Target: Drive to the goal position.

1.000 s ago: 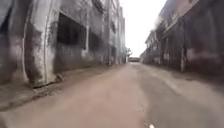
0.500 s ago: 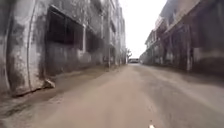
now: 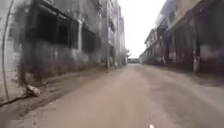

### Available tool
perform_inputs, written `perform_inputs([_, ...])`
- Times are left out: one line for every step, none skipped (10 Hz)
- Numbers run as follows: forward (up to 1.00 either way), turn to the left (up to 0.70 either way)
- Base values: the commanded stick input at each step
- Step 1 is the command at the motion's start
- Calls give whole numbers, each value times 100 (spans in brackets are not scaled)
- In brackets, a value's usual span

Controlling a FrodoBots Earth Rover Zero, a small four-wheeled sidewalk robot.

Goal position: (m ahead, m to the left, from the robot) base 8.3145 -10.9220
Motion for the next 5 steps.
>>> perform_inputs([100, -27])
perform_inputs([100, -27])
perform_inputs([100, -10])
perform_inputs([100, 0])
perform_inputs([100, 0])
